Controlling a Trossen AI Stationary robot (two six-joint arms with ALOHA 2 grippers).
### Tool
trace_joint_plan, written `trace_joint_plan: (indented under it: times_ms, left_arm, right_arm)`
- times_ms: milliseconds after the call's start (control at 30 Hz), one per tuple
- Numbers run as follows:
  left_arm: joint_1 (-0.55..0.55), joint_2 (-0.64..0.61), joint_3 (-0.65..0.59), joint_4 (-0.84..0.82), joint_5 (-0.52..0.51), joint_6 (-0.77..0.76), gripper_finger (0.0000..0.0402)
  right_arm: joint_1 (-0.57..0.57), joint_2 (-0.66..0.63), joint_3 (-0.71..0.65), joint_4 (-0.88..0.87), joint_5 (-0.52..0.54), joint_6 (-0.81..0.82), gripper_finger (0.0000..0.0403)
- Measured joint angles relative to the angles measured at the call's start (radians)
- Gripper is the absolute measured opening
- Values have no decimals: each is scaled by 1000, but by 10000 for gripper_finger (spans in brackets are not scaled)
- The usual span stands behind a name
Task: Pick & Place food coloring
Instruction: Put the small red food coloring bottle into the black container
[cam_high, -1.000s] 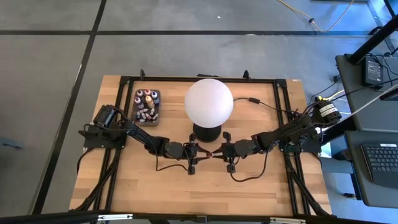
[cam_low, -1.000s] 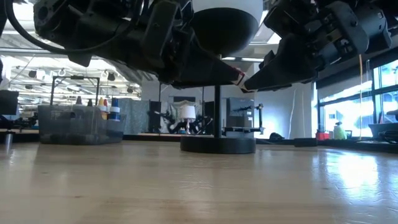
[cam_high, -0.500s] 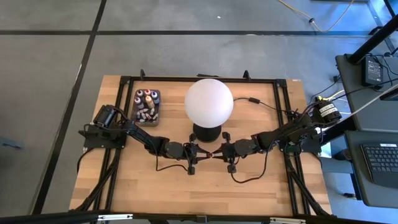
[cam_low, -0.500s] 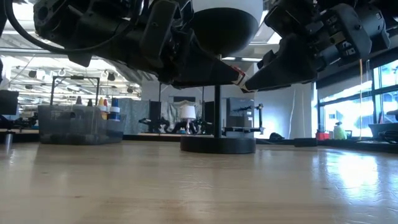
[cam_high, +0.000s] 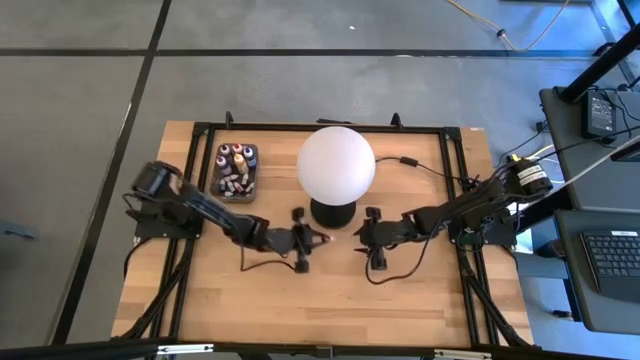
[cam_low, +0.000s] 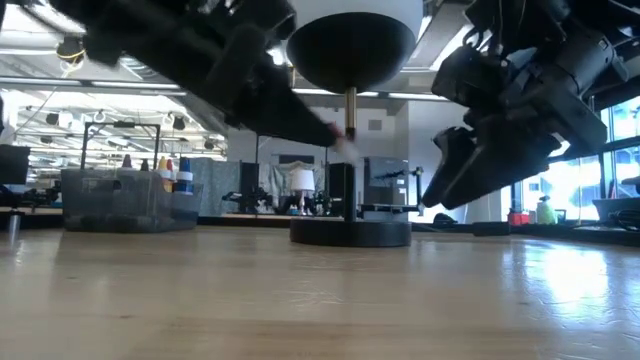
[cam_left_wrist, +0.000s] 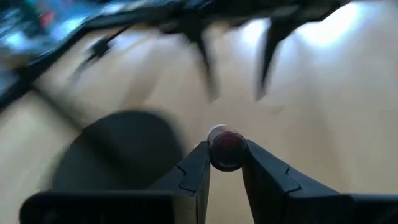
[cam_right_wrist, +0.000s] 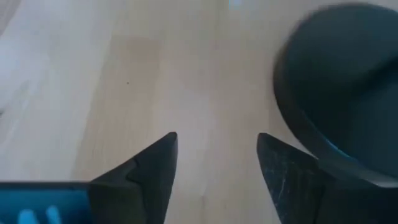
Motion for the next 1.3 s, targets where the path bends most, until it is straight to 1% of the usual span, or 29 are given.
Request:
trace_joint_plan:
  times_ms: [100,233,300,433,500,600,667,867,1000,1100,1300]
  left_arm:
    - [1,-138,0,-283,-75,-92,77]
    - [1,-326,0,-658,-86,-278,79]
    - [1,-404,0,-842,-121,-368,81]
    - [2,-536,0,-1184,-283,-498,80]
    - [2,-583,0,-1318,-347,-585,79]
    - [2,-631,-1,-1468,-374,-709,80]
    - [2,-652,-19,-1494,-380,-766,84]
    - [21,-662,-134,-1501,-382,-837,88]
    - [59,-662,-197,-1500,-385,-919,87]
    - [98,-662,-237,-1498,-379,-949,88]
    - [141,-662,-253,-1481,-368,-984,92]
  right_arm:
    - [-4,-16,0,-30,2,27,229]
    - [-4,-17,0,-36,2,28,231]
    - [-4,-17,0,-43,3,28,231]
    - [-4,-17,0,-42,4,-8,231]
    - [-4,-17,0,-41,4,-21,231]
    - [-4,-17,0,-42,4,-22,231]
    - [-4,-17,0,-48,4,-23,231]
    - [-4,-17,0,-48,4,-45,231]
    - [-4,-17,0,-48,4,-49,231]
    - [-4,-17,0,-47,4,-50,231]
    - [-4,-17,0,-47,4,-50,231]
